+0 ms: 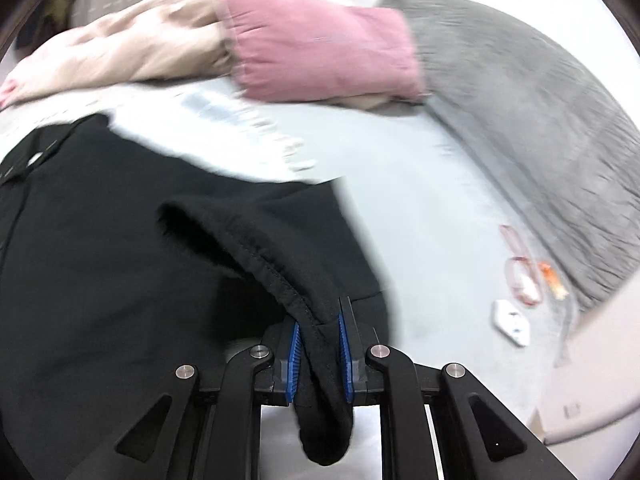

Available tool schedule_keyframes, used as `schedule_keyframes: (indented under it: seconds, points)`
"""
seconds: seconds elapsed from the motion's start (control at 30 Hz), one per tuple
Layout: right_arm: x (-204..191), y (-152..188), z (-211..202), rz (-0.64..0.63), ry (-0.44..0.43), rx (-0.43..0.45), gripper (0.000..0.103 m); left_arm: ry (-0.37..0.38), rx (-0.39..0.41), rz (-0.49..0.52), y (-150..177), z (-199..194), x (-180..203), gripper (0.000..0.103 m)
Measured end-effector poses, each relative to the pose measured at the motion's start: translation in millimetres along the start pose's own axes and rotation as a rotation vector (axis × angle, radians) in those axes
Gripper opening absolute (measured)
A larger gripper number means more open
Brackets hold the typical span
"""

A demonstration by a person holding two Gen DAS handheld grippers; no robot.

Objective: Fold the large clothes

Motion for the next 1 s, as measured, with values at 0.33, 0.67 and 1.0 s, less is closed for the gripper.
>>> schedule_keyframes:
  seconds: [0.33, 0.67, 1.0]
  points:
    - [172.6, -25.7, 37.6, 0.231, 0.581, -0.182, 0.022, -0.055, 0.015, -0.037, -7.8, -9.6, -28.5, 0.093]
    - [117.1, -20.4, 12.6, 0.416, 0.059, -0.151, 0.061, -0.299, 0.125, -0.207, -63.6, -75.8, -126.4, 0.093]
    - [-81.9, -8.1, -36.2, 0.327, -0.452, -0.09, 0.071, -0.338, 0.1, -0.653, -109.0, -146.4, -260.7, 0.093]
Point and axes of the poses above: each gripper's, at about its wrist camera, not at the fingertips, and z roughly the way its jaws point, x to its right, y to its underside, the point moved 1 cm from there along z, roughly the way its jaws point, and after that the axes turned 2 degrees about x, right-handed, at the moved point
